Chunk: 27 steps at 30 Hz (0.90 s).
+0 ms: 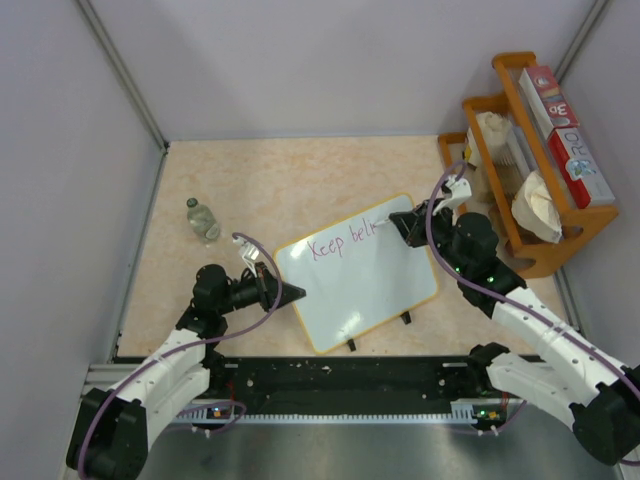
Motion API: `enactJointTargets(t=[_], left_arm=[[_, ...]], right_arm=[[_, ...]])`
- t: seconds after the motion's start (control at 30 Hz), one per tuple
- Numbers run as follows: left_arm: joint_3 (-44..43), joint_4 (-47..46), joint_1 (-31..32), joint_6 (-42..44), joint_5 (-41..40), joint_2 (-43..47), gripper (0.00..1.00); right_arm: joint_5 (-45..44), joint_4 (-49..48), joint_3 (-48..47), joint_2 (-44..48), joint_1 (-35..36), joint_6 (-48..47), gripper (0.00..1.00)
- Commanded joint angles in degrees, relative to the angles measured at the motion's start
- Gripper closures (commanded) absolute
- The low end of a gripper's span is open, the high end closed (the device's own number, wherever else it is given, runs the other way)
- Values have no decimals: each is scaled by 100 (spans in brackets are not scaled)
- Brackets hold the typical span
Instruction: Write a sentence on the whiteboard
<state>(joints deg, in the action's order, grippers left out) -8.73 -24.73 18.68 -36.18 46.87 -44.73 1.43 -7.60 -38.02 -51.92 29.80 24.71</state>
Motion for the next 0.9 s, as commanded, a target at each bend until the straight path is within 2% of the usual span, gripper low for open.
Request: enactJointTargets(t=[0.0, 0.87], left_arm=[[232, 364, 57, 832, 164, -18, 100], [240, 373, 57, 832, 156, 8, 100]], right_arm=[[-11, -32, -66, 138, -62, 25, 100], [-433, 153, 120, 270, -71, -19, 100]])
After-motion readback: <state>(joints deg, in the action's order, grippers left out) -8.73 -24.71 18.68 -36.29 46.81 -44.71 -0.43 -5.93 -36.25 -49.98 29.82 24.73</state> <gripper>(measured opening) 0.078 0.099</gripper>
